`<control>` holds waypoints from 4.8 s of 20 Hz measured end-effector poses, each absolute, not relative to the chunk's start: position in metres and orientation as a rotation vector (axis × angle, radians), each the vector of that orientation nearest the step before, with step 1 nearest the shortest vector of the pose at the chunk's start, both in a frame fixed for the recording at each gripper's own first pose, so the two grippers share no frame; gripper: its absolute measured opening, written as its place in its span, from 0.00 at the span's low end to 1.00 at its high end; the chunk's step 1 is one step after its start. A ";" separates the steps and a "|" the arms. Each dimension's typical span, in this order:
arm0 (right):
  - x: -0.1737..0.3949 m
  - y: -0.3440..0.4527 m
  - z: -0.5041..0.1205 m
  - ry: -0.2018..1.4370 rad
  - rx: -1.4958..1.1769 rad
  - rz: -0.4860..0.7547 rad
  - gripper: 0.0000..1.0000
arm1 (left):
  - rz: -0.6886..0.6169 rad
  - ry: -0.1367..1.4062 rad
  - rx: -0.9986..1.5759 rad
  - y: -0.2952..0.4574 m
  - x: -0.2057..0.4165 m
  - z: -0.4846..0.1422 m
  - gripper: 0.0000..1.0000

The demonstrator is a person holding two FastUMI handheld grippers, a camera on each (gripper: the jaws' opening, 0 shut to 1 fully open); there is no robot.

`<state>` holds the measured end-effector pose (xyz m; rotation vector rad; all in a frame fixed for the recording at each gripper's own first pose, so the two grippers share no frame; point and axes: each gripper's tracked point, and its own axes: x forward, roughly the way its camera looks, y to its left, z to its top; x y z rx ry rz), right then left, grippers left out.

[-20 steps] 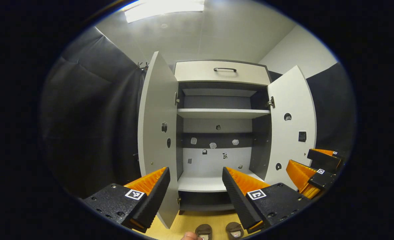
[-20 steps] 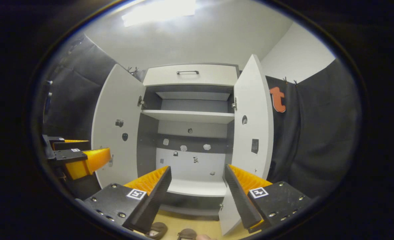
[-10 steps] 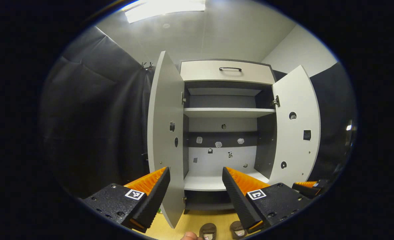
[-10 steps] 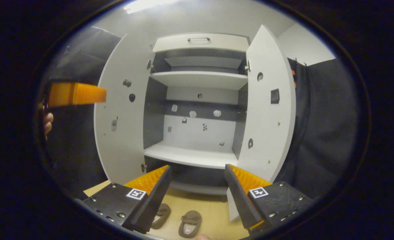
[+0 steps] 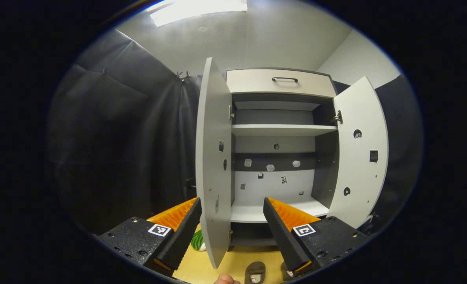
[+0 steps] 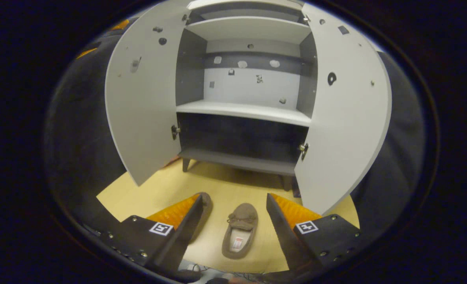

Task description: Grab one shoe with the right hand and put it into the shoe cabinet, grab the other shoe with the left hand and put it into the shoe cabinet; then close the right door with the right hand and the left door with the left hand.

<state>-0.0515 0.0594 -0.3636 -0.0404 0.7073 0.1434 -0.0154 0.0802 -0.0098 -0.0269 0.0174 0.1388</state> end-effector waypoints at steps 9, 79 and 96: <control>-0.087 0.080 -0.502 1.013 0.032 0.139 0.96 | 0.267 0.024 0.017 0.142 -0.022 -0.011 0.96; 0.376 0.050 -0.281 0.452 -0.155 -0.004 0.01 | 0.650 0.155 -0.023 0.251 -0.086 -0.065 0.97; 0.314 0.065 -0.251 0.493 -0.024 0.065 0.93 | 0.468 0.181 -0.011 0.195 -0.080 -0.077 0.96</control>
